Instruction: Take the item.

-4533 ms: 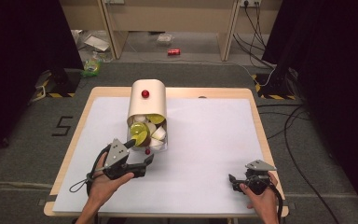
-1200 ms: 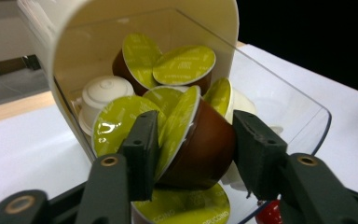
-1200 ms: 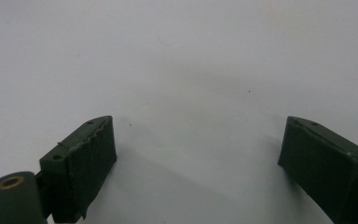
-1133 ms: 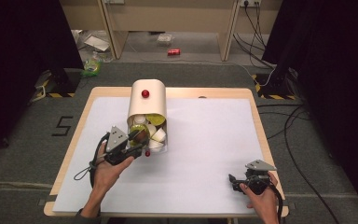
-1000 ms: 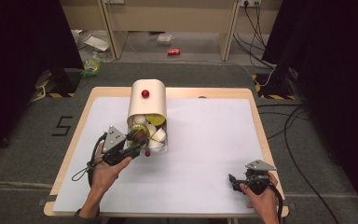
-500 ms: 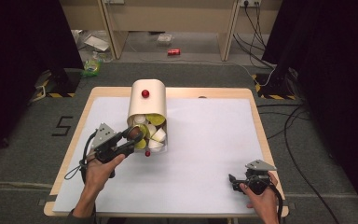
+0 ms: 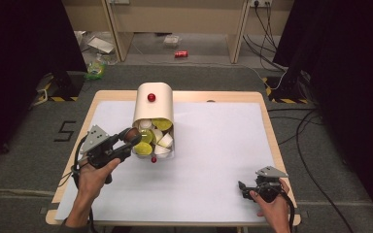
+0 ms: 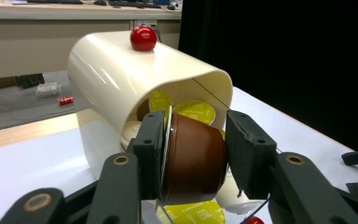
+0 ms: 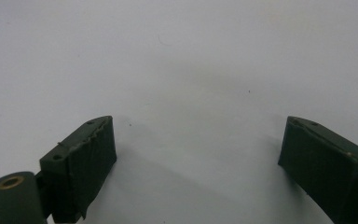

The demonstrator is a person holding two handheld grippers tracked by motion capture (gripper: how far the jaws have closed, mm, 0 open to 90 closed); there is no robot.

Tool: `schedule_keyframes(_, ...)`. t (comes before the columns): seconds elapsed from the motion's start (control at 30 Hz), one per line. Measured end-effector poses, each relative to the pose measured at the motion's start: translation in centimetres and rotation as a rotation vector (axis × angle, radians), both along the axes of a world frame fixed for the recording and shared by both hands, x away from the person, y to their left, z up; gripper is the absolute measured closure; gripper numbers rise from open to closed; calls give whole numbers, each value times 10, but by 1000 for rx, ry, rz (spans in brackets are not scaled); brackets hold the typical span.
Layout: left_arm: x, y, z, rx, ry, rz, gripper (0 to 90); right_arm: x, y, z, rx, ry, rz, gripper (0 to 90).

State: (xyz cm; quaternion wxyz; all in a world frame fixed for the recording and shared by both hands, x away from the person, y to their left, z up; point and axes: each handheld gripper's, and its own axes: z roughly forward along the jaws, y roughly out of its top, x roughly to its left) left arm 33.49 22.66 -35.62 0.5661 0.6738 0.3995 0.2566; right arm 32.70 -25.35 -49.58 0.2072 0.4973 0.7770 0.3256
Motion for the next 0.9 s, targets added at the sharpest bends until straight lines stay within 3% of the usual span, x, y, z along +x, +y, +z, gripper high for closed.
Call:
schedule_keyframes(0.27,-6,20,1,-1,-2,43,585,0,0,0,-1,0,0,109)
schedule_keyframes(0.9,-2,53,-44,-27,35,152,585,0,0,0,0,2,-2,108)
